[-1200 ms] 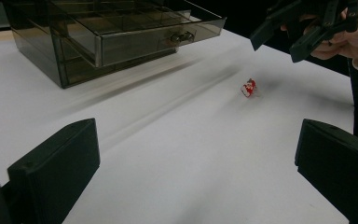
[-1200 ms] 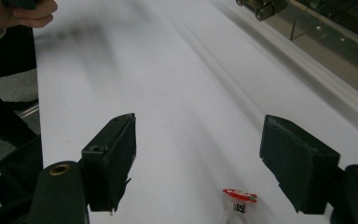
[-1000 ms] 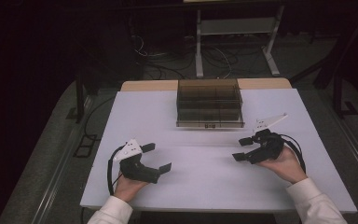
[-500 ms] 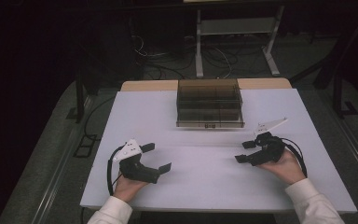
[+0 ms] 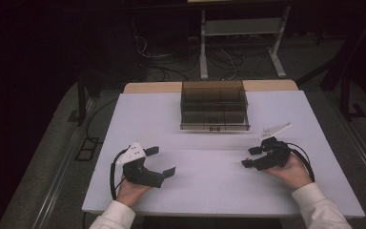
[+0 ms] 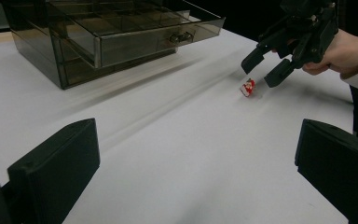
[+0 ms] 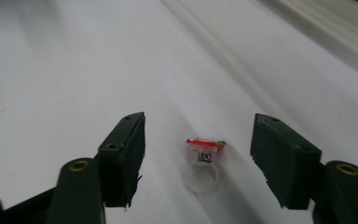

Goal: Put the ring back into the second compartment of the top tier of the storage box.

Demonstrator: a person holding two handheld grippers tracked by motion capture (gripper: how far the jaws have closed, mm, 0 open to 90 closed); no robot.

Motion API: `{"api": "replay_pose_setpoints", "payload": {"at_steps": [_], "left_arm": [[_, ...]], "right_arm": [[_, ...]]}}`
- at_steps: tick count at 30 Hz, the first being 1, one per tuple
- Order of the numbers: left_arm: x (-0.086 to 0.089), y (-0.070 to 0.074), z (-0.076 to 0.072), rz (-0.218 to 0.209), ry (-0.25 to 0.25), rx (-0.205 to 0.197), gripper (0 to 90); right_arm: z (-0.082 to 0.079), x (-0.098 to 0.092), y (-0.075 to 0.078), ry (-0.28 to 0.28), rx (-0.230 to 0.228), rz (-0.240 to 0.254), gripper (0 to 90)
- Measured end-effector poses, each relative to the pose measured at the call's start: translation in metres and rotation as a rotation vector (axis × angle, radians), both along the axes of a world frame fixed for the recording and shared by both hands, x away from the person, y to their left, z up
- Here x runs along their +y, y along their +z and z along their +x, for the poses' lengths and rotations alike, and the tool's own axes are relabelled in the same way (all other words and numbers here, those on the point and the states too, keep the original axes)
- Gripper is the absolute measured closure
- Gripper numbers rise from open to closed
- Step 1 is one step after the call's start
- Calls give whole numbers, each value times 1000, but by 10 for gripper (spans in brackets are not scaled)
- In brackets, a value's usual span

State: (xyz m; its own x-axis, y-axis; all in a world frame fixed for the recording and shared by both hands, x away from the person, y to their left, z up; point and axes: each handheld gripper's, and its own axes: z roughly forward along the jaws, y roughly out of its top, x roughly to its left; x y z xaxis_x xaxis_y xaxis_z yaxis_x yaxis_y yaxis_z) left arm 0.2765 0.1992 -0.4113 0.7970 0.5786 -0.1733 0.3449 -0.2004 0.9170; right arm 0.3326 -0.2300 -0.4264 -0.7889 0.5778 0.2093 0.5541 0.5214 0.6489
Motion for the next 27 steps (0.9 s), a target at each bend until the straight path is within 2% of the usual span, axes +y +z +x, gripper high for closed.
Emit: {"api": "replay_pose_setpoints", "payload": {"at_steps": [16, 27], "left_arm": [[0, 0, 0, 2, -3, 0, 0], [0, 0, 0, 3, -3, 0, 0]], "right_arm": [[-1, 7, -8, 16, 4, -75, 568], [-1, 9, -9, 12, -1, -96, 673]]}}
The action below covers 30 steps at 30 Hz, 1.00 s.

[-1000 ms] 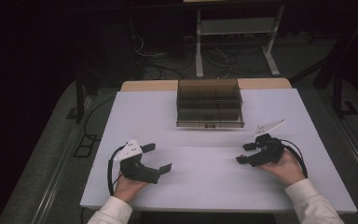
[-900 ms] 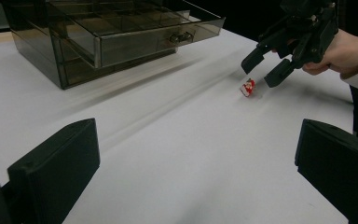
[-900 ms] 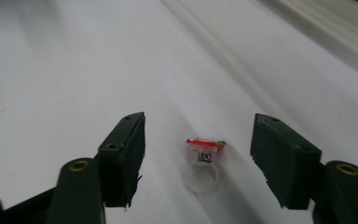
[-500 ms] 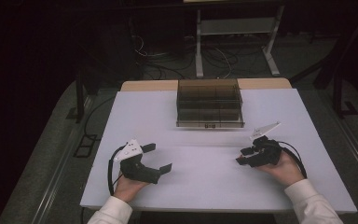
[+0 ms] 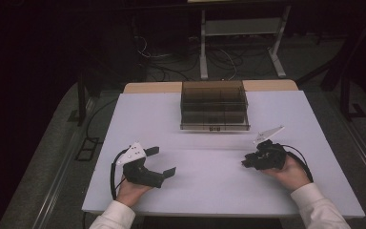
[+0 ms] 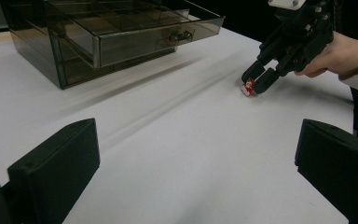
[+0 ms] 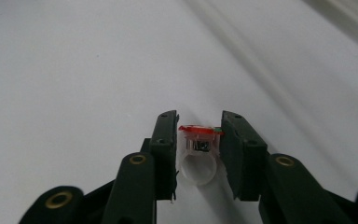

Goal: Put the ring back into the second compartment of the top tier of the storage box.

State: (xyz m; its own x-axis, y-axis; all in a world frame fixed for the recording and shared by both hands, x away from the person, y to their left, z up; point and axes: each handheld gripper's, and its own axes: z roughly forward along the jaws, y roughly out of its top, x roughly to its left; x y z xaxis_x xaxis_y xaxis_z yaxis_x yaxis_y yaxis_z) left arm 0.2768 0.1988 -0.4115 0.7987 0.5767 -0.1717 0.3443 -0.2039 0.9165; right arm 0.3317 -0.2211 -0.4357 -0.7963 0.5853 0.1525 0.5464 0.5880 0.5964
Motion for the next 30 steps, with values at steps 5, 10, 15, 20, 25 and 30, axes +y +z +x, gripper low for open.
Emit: {"api": "replay_pose_setpoints", "payload": {"at_steps": [5, 10, 15, 20, 25, 30], "left_arm": [[0, 0, 0, 1, 0, 0, 0], [0, 0, 0, 0, 1, 1, 0], [0, 0, 0, 1, 1, 1, 0], [0, 0, 0, 1, 2, 1, 0], [1, 0, 0, 1, 5, 2, 0], [1, 0, 0, 1, 6, 2, 0]], "right_arm": [[0, 0, 0, 3, 4, 0, 694], [0, 0, 1, 12, 7, 12, 703], [-1, -1, 3, 9, 9, 24, 704], [-1, -1, 6, 12, 10, 40, 704], [-2, 1, 12, 24, 1, 56, 705], [-2, 1, 18, 32, -8, 71, 706]]}}
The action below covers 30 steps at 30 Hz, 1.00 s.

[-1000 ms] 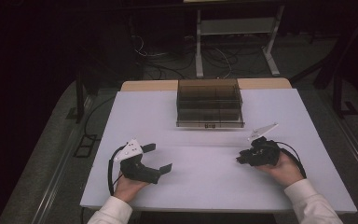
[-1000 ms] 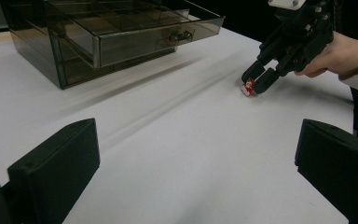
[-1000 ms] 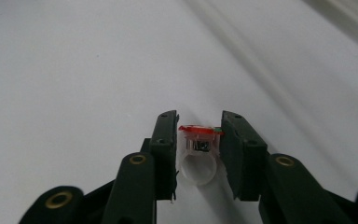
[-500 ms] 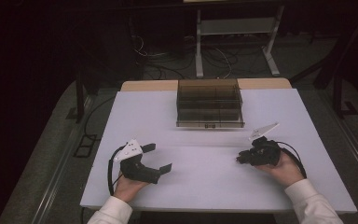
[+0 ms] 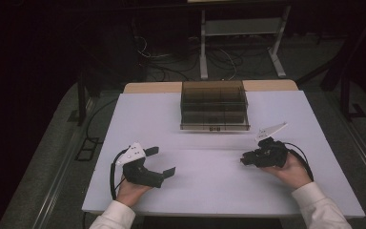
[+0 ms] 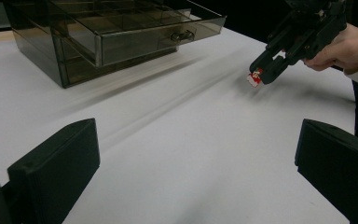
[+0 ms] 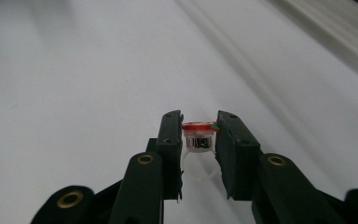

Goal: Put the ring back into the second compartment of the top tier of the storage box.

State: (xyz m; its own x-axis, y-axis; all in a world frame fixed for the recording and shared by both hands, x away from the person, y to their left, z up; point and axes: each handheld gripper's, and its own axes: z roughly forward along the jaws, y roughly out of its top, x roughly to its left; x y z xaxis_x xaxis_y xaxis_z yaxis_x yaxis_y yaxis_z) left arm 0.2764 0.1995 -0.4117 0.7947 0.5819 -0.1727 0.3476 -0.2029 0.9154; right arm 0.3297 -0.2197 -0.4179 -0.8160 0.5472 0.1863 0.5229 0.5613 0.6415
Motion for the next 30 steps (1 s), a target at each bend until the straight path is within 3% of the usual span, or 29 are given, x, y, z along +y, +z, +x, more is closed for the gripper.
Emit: {"api": "replay_pose_setpoints", "payload": {"at_steps": [30], "left_arm": [[1, 0, -1, -2, 11, 0, 0]], "right_arm": [[5, 0, 28, 21, -34, 14, 706]]}}
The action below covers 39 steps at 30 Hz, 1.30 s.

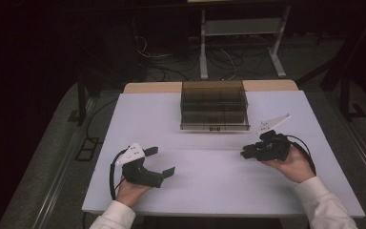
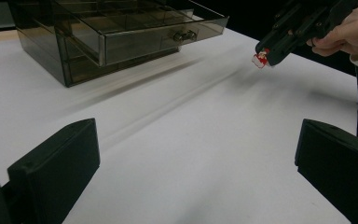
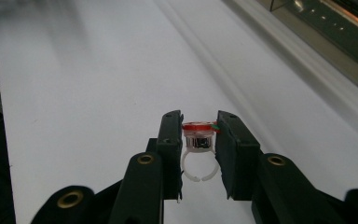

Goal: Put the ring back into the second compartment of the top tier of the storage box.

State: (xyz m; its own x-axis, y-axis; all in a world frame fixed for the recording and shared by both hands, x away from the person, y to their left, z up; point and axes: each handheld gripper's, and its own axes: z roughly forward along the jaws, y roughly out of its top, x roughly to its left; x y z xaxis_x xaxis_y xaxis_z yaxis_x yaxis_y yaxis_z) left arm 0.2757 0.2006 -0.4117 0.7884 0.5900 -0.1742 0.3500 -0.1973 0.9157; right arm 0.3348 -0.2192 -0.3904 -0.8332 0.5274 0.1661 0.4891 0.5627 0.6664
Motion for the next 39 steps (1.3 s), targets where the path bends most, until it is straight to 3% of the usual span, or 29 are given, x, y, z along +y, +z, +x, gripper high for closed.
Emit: {"api": "replay_pose_setpoints", "payload": {"at_steps": [39], "left_arm": [[1, 0, 0, -1, 3, 2, 0]], "right_arm": [[24, 10, 45, 26, -54, -13, 707]]}}
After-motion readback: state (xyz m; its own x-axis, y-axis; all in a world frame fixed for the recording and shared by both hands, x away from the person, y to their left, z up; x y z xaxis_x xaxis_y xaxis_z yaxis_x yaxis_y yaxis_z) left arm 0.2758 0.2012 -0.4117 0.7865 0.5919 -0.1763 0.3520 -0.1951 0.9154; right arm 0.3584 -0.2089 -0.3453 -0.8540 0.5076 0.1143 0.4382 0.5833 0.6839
